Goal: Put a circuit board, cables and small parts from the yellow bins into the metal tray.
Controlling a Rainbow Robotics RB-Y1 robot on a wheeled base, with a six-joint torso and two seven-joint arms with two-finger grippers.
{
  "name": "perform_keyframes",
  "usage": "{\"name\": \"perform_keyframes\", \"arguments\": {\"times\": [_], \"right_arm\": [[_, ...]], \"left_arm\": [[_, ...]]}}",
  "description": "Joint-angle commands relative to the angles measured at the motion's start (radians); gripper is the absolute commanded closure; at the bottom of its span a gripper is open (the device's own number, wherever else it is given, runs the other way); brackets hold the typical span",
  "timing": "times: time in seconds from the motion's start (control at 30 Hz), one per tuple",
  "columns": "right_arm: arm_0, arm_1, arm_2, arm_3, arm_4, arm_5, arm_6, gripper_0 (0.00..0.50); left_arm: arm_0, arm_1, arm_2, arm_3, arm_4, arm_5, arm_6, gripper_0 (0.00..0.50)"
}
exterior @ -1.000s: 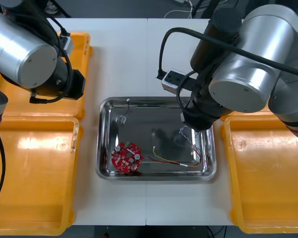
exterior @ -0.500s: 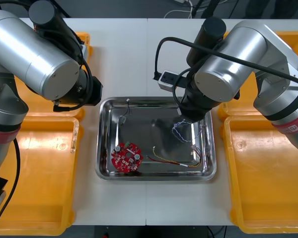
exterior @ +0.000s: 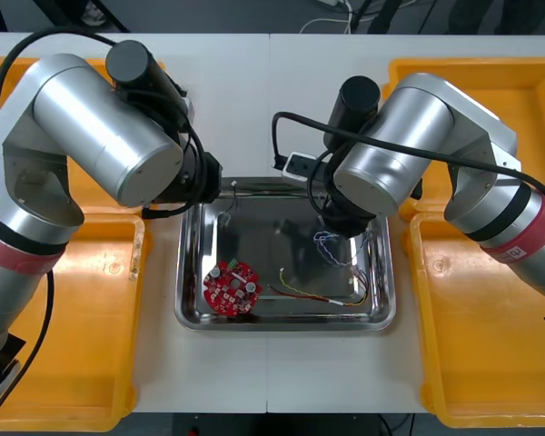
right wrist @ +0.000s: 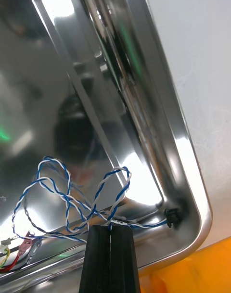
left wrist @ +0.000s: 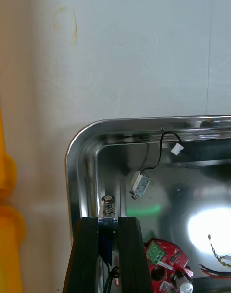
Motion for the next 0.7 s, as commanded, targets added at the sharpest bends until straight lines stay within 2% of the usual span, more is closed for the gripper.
{"name": "perform_keyframes", "arguments": {"times": [0.03,0.07,0.13,0.2,0.5,0.7], "right_arm": [[0.018,0.013,0.005,-0.013,0.007,-0.008,0.031,0.399],[0.018,0.012,0.005,-0.014,0.008,-0.006,0.031,0.330],[0.018,0.013,0.005,-0.017,0.013,-0.006,0.034,0.090],[0.018,0.013,0.005,-0.016,0.013,-0.006,0.034,0.000],[0.018,0.013,0.004,-0.025,0.030,-0.002,0.028,0.000],[0.015,0.013,-0.029,-0.053,0.033,0.058,0.025,0.000]], "left_arm": [[0.007,-0.022,-0.055,0.036,0.003,-0.060,0.074,0.500],[0.007,-0.022,-0.059,0.040,0.000,-0.068,0.079,0.500],[0.007,-0.022,-0.076,0.060,-0.008,-0.091,0.086,0.500],[0.009,-0.022,-0.087,0.070,-0.011,-0.102,0.092,0.500],[0.040,-0.016,-0.118,0.077,-0.031,-0.145,0.109,0.500],[0.043,-0.016,-0.150,0.116,-0.044,-0.191,0.120,0.500]]}}
